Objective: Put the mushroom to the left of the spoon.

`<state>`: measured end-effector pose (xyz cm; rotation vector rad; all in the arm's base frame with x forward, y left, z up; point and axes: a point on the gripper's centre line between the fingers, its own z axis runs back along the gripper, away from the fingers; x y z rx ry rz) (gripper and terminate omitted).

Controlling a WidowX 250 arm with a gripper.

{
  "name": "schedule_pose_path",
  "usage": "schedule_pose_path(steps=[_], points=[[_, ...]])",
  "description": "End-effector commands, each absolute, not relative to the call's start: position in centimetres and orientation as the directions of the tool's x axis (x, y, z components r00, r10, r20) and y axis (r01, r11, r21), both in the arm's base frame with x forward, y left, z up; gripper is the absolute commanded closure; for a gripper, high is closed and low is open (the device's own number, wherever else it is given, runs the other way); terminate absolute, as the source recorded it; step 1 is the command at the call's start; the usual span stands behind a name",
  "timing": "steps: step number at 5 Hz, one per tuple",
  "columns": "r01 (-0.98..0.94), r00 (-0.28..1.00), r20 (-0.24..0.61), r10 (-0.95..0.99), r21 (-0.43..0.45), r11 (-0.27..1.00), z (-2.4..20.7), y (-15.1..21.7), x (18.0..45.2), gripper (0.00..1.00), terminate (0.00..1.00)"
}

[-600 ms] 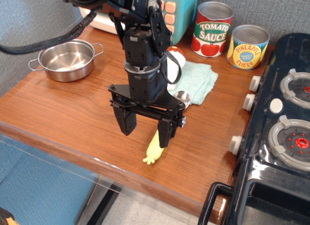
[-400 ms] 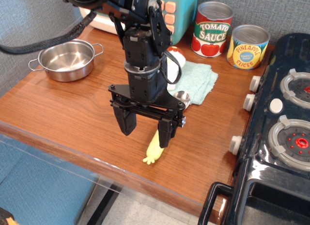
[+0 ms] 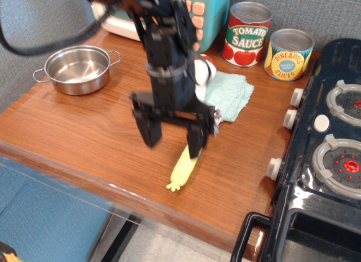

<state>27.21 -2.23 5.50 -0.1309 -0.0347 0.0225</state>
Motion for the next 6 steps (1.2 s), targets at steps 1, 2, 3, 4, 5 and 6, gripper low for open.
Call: schedule_pose_path(steps=[1,2,3,4,5,6], points=[[-0.051,0.993,0.096,0.065,-0.147,0.988,8.0,-1.7,32.0,0.00,0.00],[-0.058,0.986,0.142,0.082,-0.169,0.984,9.1,-1.8,35.0,0.00,0.00],[-0.079,0.983,0.156,0.102,-0.143,0.987,8.9,-1.2,38.0,0.00,0.00],[-0.121,0.980,0.147,0.138,-0.116,0.986,7.7,0.4,39.9,0.00,0.00],[-0.133,0.983,0.113,0.143,-0.087,0.987,6.0,0.9,40.5,0.00,0.00],[-0.126,0.987,0.091,0.132,-0.072,0.989,4.8,0.5,40.4,0.00,0.00]])
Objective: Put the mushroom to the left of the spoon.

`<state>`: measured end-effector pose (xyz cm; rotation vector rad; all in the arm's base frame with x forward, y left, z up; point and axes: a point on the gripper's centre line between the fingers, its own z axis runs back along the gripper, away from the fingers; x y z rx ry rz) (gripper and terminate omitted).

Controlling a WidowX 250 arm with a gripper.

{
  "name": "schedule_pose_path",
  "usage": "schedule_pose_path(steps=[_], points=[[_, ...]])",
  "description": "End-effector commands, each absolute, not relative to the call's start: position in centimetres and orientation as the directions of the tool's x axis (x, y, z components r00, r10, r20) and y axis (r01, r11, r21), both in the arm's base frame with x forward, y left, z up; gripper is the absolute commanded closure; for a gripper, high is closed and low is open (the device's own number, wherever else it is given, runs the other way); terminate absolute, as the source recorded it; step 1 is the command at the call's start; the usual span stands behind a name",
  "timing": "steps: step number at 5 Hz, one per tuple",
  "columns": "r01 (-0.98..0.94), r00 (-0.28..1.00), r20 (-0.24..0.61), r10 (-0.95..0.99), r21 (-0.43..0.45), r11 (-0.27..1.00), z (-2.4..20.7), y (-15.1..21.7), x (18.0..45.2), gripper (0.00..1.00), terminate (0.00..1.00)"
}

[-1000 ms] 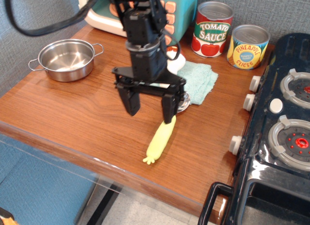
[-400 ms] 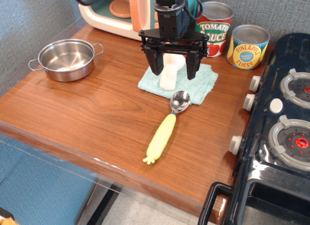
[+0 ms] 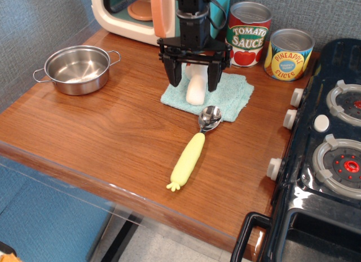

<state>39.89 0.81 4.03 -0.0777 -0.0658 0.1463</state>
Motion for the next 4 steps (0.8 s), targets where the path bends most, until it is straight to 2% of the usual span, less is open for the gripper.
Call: schedule_pose_path(steps=[1,2,3,4], points=[[-0.110,0.989,0.087,0.116,-0.070,0.991,4.5,0.2,40.6,1.00,0.00],[-0.103,0.989,0.097,0.109,-0.067,0.992,5.0,-0.1,40.6,1.00,0.00],[-0.097,0.986,0.125,0.106,-0.070,0.993,6.5,-0.1,40.4,1.00,0.00],[-0.092,0.977,0.188,0.098,-0.039,0.995,9.3,0.4,37.6,1.00,0.00]])
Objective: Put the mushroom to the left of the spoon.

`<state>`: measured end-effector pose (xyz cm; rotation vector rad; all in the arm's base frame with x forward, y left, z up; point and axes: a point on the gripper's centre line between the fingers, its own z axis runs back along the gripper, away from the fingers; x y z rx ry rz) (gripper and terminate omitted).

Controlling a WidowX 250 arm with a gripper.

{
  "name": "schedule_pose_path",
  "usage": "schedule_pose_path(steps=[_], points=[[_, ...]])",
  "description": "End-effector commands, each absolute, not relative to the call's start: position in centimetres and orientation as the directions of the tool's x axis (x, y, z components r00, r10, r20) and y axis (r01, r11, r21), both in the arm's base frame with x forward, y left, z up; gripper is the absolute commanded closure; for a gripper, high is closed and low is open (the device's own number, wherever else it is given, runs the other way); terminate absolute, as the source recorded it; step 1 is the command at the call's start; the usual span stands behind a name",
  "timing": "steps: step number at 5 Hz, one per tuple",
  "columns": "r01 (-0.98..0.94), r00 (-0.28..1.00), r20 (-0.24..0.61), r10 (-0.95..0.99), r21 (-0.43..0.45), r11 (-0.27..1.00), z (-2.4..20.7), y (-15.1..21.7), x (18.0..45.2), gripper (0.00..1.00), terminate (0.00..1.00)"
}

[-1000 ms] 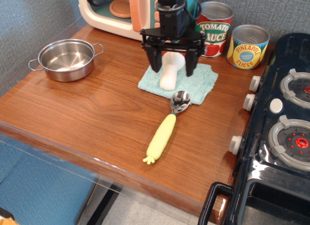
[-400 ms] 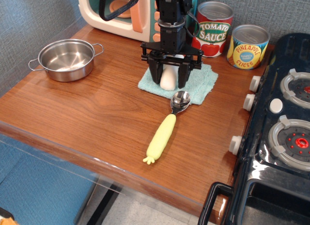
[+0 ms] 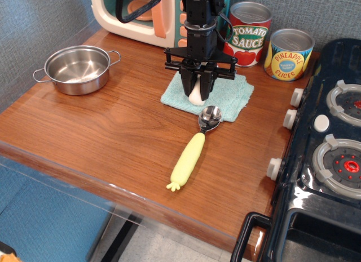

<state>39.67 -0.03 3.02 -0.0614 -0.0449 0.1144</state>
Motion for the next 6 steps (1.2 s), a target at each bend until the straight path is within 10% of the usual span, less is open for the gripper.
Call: schedule_pose_path(steps=[1,3,4,6], points=[[-0.104,0.978,0.181,0.107,-0.021,0.994,9.4,1.5,34.1,1.00,0.00],[-0.093,0.992,0.083,0.093,-0.002,0.996,6.0,3.2,24.6,1.00,0.00],[-0.061,0.996,0.058,0.062,-0.010,0.998,4.4,3.9,23.0,0.00,0.00],[-0.010,0.998,0.060,0.010,0.008,1.000,4.1,3.7,22.6,0.00,0.00]])
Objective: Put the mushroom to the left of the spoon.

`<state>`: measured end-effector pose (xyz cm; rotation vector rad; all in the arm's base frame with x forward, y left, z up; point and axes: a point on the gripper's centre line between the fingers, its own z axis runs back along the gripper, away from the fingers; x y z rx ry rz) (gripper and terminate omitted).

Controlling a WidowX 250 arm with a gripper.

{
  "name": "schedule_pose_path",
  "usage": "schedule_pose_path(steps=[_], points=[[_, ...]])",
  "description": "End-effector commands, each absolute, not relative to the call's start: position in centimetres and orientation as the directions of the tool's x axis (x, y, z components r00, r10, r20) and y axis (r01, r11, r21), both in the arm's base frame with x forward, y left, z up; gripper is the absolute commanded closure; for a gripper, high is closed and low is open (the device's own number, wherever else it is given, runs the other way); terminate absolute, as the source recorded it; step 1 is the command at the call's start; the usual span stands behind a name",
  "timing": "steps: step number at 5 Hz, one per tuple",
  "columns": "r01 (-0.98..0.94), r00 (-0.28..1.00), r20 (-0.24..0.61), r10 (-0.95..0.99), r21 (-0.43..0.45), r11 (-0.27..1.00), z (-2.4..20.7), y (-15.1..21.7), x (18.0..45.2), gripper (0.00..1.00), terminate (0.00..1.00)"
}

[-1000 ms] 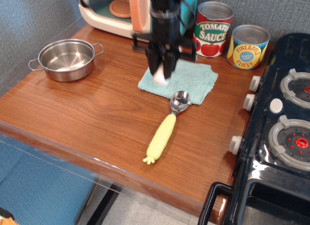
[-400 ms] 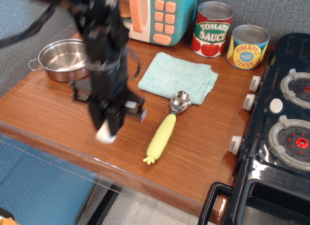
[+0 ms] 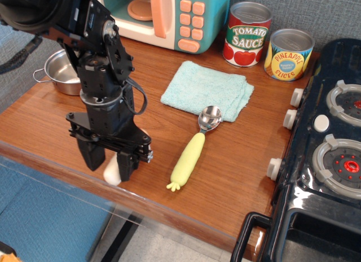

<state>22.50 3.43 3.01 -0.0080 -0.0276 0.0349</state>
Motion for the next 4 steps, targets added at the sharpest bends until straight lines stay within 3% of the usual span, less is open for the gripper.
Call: schedule_pose_path(steps=[1,3,4], points=[[0.013,0.995,0.096,-0.015,0.017,1.000,5.1,3.1,22.3,0.00,0.00],[0.046,0.990,0.135,-0.045,-0.006,0.999,7.8,2.3,21.5,0.00,0.00],[0.046,0.990,0.135,-0.045,-0.006,0.999,7.8,2.3,21.5,0.00,0.00]])
